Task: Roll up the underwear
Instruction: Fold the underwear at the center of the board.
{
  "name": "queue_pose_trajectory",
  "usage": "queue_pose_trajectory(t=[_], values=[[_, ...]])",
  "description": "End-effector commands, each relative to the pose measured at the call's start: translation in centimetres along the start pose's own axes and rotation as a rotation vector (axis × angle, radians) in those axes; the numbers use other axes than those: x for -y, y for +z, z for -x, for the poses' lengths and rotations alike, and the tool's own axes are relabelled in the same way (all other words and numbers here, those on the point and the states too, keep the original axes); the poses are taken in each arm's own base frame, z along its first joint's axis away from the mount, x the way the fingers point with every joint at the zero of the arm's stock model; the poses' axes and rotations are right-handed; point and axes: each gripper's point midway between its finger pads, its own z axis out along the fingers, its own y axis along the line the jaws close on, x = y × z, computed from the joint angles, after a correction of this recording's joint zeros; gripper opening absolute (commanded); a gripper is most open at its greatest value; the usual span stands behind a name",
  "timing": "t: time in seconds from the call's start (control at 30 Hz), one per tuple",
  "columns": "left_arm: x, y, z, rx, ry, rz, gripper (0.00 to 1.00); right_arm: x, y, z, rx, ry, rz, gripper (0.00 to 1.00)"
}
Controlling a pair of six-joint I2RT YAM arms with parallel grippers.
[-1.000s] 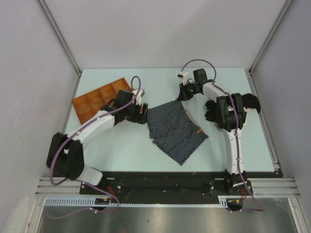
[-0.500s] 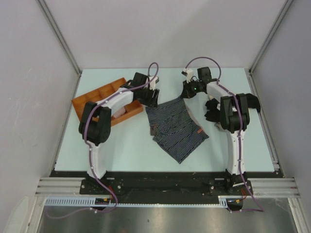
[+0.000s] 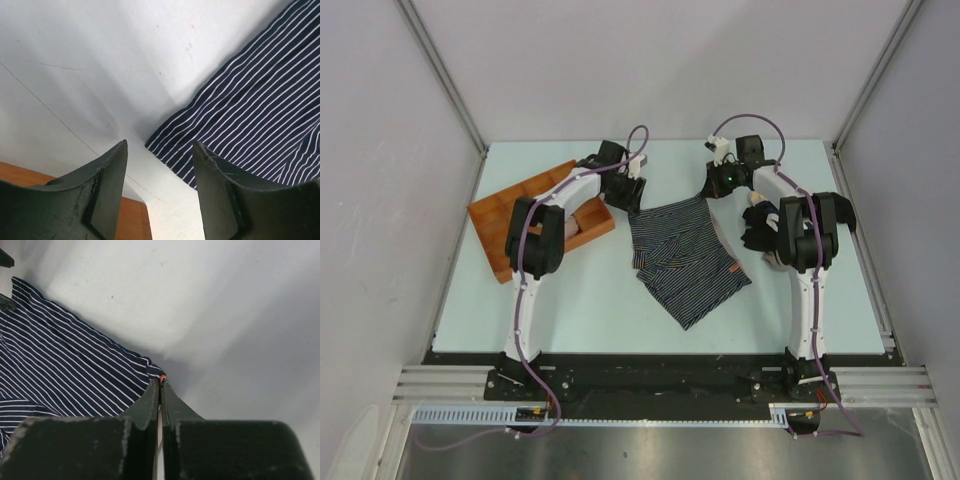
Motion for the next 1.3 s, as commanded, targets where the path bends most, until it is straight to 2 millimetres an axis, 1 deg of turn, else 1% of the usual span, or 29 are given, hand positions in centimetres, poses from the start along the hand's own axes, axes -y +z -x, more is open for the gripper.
queue_pose_trajectory(t=[0.0,0.07,0.13,0.2,0.33,0.43,0.57,0.63,0.73,0.77,0.83,0.87,0.93,0.97,1.0,1.03,1.13,1.17,1.2,1.23,1.27], values=[[-0.4,-0.7,1.9,0.032,0.025,-0.002,0.6,0.5,-0.6,2.5,0.057,-0.013,-0.021,0.0],[-0.5,-0.4,1.8,0.022,0.022,-0.01,0.6,0.5,-0.6,2.5,0.056,-0.012,-0.017,0.0],[-0.5,-0.4,2.3,0.028,0.024,-0.025,0.6,0.3,-0.5,2.5,0.055,-0.011,-0.01,0.0],[-0.6,0.1,2.1,0.01,0.019,-0.037,0.6,0.3,-0.6,2.6,0.056,-0.011,-0.008,0.0],[0.1,0.8,1.7,-0.015,0.012,-0.092,0.54,0.2,-0.6,2.5,0.055,-0.006,-0.004,0.0],[0.1,1.2,0.9,-0.042,0.004,-0.097,0.53,0.1,-0.6,2.5,0.053,-0.006,0.001,0.0],[-0.5,1.3,-0.3,-0.077,0.001,-0.068,0.52,0.1,-0.6,2.3,0.049,-0.006,0.004,0.0],[-0.5,1.2,-0.4,-0.084,-0.003,-0.069,0.5,0.1,-0.7,2.3,0.05,-0.005,0.005,0.0],[-0.4,1.0,-0.5,-0.087,0.0,-0.073,0.44,0.1,-0.7,2.3,0.049,-0.004,0.007,0.0],[-0.3,1.0,-0.5,-0.089,0.0,-0.076,0.36,0.0,-0.7,2.3,0.048,-0.003,0.01,0.0],[-0.3,0.8,-0.2,-0.081,-0.001,-0.077,0.26,-0.1,-0.7,2.3,0.05,-0.003,0.014,0.0],[-0.2,0.5,0.2,-0.068,-0.001,-0.077,0.17,-0.1,-0.6,2.3,0.052,-0.002,0.017,0.0],[-0.3,0.2,0.9,-0.041,-0.001,-0.069,0.13,-0.3,-0.7,2.6,0.06,-0.005,0.025,0.0],[-0.2,-0.4,1.5,-0.023,-0.001,-0.064,0.06,-0.3,-0.9,3.0,0.07,-0.01,0.03,0.0],[-0.1,-0.6,2.0,-0.008,-0.006,-0.063,0.02,-0.4,-1.0,3.3,0.076,-0.01,0.035,0.0],[0.0,-1.0,2.6,0.012,-0.001,-0.064,0.0,-0.3,-1.2,3.8,0.093,-0.012,0.038,0.0],[0.6,-2.8,4.3,0.07,0.009,-0.073,0.0,-0.2,-2.4,5.1,0.144,0.004,0.072,0.0],[0.9,-3.1,4.1,0.071,0.012,-0.083,0.0,-0.6,-2.8,5.6,0.161,0.005,0.1,0.0],[1.4,-4.6,5.0,0.104,0.021,-0.086,0.0,-0.3,-3.4,5.9,0.173,0.006,0.107,0.0],[1.8,-5.2,5.5,0.13,0.029,-0.103,0.0,-0.4,-3.8,6.0,0.183,0.001,0.119,0.0],[2.3,-5.6,4.9,0.127,0.025,-0.119,0.0,-0.9,-4.3,6.3,0.195,-0.003,0.154,0.0]])
